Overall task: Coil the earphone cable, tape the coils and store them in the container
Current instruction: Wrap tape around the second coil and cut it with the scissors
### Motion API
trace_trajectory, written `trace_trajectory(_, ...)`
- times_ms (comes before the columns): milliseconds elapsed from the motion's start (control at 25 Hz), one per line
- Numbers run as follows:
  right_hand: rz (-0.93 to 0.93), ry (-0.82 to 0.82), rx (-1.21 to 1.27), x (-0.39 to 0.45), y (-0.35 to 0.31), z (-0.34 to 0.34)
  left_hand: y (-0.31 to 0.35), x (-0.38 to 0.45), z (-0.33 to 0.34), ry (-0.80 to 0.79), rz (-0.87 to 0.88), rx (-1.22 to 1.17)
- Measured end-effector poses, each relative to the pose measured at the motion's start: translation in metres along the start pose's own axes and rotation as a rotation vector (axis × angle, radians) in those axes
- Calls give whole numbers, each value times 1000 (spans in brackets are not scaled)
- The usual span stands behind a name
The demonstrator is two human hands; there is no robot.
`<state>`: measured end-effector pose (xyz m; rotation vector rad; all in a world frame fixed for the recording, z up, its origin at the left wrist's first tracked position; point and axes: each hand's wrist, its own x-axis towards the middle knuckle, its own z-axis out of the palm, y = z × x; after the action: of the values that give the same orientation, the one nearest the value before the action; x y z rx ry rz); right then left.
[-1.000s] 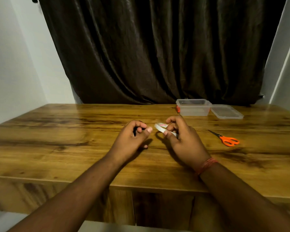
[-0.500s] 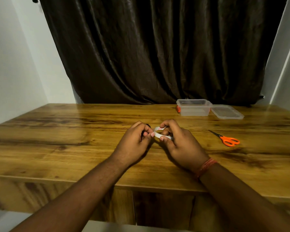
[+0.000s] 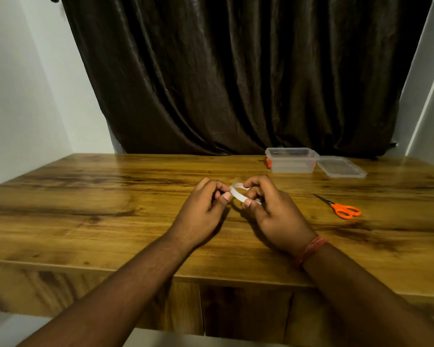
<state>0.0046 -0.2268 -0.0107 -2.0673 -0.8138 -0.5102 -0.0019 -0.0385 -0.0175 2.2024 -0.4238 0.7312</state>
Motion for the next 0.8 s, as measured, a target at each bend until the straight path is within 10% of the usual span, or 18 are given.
trace_trajectory(800, -7, -28, 38, -1, 1, -3, -1, 1, -3, 10, -147, -110)
